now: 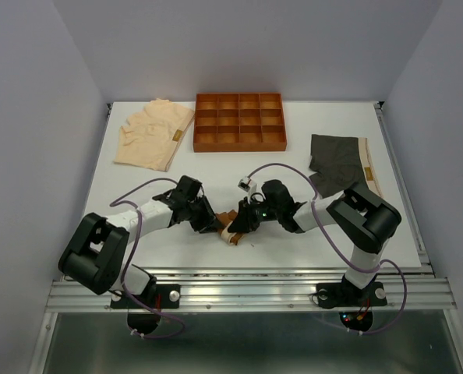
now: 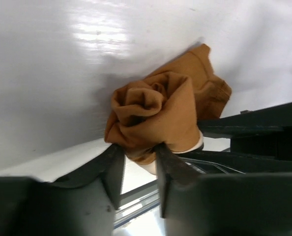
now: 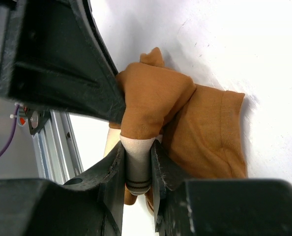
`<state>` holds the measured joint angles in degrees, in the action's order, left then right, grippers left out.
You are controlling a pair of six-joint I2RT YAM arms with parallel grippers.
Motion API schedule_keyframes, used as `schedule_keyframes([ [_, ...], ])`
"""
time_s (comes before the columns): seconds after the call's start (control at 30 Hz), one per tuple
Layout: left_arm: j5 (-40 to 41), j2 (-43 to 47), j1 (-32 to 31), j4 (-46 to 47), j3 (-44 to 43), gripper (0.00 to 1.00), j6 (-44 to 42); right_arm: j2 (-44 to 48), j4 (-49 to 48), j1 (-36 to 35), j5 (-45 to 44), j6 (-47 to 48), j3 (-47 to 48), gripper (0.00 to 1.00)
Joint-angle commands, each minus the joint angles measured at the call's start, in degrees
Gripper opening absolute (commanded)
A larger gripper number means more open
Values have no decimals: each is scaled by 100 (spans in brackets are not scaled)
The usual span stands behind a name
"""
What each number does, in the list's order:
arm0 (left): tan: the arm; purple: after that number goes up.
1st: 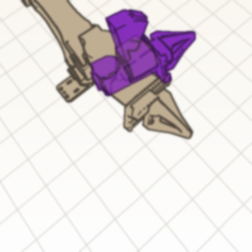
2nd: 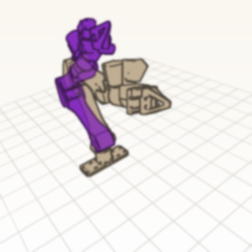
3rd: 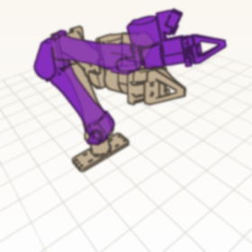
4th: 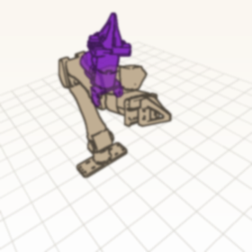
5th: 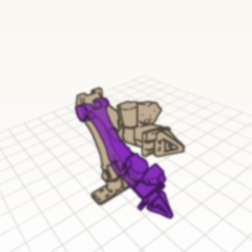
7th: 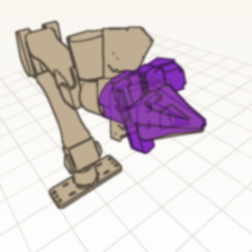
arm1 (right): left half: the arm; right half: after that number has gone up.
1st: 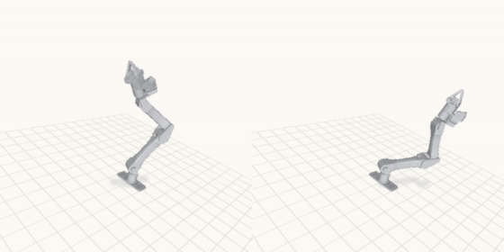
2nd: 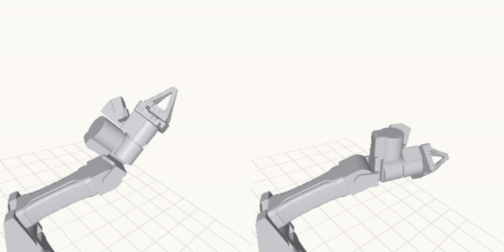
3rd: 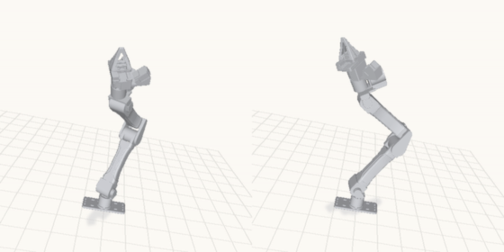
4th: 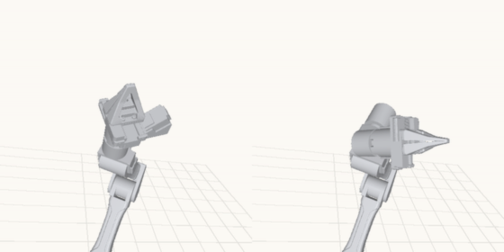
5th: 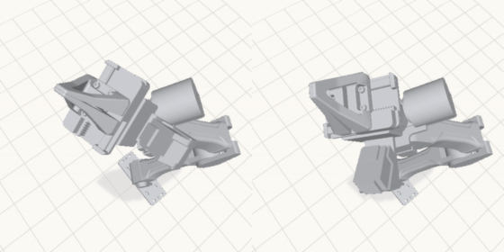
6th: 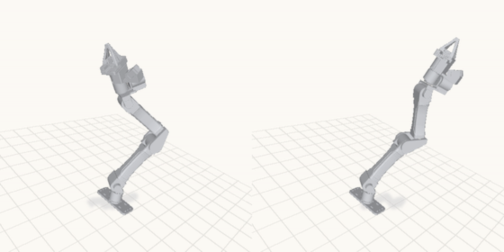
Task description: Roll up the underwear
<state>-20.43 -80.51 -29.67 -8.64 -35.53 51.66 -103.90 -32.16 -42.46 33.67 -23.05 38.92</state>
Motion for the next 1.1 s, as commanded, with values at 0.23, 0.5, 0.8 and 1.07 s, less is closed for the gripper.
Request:
schedule_keyframes([
  [0.23,899,447,-267,206,152,0,283,43,1862,-491,-1205,1328,-131,49],
  [0.5,1858,862,-601,-1437,-506,0,275,1018,2399,-1098,-2013,1803,230,69],
  [0.8,1981,695,-707,-2965,-1087,0,292,2347,2442,-1484,-2269,2137,28,73],
  [1.07,1621,89,-786,-3468,-1474,0,362,2261,2267,-2503,-3752,2226,133,73],
])
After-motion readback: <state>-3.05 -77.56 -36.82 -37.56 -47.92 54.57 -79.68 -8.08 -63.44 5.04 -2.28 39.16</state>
